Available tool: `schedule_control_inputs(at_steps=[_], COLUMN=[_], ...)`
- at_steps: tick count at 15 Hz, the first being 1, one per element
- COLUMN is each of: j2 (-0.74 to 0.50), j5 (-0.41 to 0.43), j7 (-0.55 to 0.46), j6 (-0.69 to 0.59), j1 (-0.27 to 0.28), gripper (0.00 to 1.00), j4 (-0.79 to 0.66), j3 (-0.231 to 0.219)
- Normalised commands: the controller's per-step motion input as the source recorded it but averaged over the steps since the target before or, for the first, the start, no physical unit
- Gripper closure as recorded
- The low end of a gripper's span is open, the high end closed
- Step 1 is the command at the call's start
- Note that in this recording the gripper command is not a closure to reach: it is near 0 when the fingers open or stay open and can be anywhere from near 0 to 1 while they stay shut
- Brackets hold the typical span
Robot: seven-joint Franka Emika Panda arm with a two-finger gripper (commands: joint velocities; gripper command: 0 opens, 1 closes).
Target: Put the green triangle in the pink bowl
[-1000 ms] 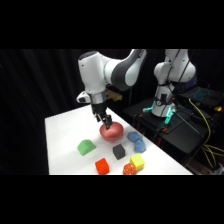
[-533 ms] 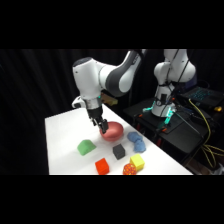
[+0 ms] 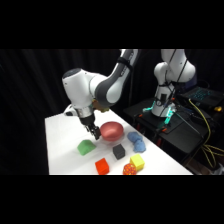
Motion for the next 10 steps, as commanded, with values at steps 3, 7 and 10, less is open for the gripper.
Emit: schedule_control_inputs(at_steps=[3, 7, 10], j2=[0.32, 0.24, 0.21], j5=[-0.011, -0.023, -0.032], j7=[-0.24, -0.24, -0.25], j6=[-0.15, -0.17, -0.13], j1=[-0.13, -0.114, -0.108], gripper=[0.0, 0.0, 0.0], j4=[0.47, 0.39, 0.31], j3=[0.077, 0.085, 0.094])
